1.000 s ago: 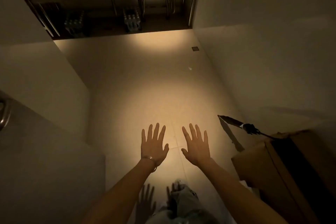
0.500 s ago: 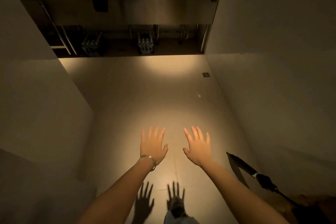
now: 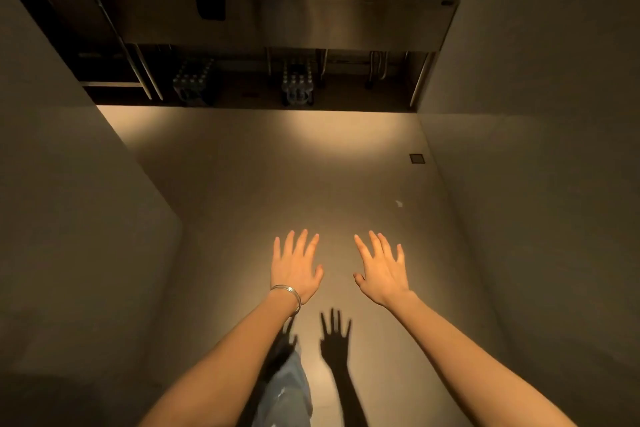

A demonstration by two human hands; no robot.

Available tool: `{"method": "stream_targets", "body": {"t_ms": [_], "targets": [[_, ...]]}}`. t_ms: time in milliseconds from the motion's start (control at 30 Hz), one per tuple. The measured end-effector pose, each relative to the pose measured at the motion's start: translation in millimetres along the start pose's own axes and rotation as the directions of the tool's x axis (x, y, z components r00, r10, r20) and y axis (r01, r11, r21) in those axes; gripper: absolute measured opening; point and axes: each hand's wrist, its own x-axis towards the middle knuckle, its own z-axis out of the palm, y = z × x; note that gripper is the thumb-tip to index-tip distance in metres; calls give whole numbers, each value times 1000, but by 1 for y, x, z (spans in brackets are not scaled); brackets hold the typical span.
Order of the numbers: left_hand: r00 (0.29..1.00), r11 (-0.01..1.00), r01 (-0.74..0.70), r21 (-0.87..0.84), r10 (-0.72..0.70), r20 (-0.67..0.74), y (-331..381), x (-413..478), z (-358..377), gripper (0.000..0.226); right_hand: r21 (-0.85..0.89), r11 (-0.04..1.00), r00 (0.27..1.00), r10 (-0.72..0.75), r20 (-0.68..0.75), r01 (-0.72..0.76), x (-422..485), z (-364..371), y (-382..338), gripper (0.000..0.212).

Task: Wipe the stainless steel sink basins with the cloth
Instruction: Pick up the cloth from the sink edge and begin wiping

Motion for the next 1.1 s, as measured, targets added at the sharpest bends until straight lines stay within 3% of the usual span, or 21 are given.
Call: {"method": "stream_targets", "body": {"t_ms": [233,500,700,833,900,1100], "targets": [[1000,1000,2,-30,-1,18,-50,111,-16,64,8,1000,1000,5,28,-5,121,-18,-14,76],[999,1000,-7,-27,6,-40,-110,249,-70,64,22,1000,999,-19,-33,20,262,-75,-40,76],[998,1000,25,-19,-24,50,-140,318,-66,67,28,997,998,-68,12,68,343,-81,-51,74],[990,997,-33,-67,24,-136,-149,369,-66,53,47,995,995,-91,50,89,404,-81,-42,72],[997,991,15,-131,-24,-70,-154,406,-69,56,37,995,994,-95,45,93,446,-86,-33,74],[993,993,117,-27,-117,9,-170,542,-103,63,12,990,990,-139,-1,139,582,-133,-5,74]]}}
